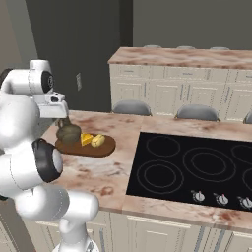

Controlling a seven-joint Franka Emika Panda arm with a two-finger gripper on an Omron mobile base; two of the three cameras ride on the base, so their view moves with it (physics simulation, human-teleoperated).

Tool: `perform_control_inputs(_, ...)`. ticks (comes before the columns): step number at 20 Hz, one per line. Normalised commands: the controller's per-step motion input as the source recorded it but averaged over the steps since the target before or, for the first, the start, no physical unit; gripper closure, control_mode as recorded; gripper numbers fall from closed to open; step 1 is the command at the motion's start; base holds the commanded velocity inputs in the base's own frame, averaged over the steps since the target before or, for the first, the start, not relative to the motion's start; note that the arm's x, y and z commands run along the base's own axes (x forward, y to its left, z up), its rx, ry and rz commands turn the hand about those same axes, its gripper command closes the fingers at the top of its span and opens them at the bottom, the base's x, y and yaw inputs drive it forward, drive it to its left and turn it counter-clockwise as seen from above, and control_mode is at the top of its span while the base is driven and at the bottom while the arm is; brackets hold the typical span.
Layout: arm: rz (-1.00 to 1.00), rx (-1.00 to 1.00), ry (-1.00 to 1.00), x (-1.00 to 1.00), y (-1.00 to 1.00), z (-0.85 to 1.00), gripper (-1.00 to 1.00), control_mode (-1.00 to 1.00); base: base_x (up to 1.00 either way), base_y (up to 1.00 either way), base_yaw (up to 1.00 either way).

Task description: Retrieve the reheated potato from the microwave, then place the potato, cheese, and condiment on the cutting board.

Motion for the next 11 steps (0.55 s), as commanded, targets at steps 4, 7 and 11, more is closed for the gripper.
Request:
perform_control_inputs(4, 0.09, 0.00, 0.00, -0.76, 0.00, 0.14, -1.00, -1.00, 0.00, 0.00, 0.00)
perform_control_inputs(7, 0.18, 0.00, -0.03, -0.78, 0.00, 0.10, -1.00, -1.00, 0.00, 0.00, 0.00)
perform_control_inputs(11, 0.22, 0.00, -0.08, -0.78, 0.00, 0.09, -1.00, -1.00, 0.00, 0.00, 0.00)
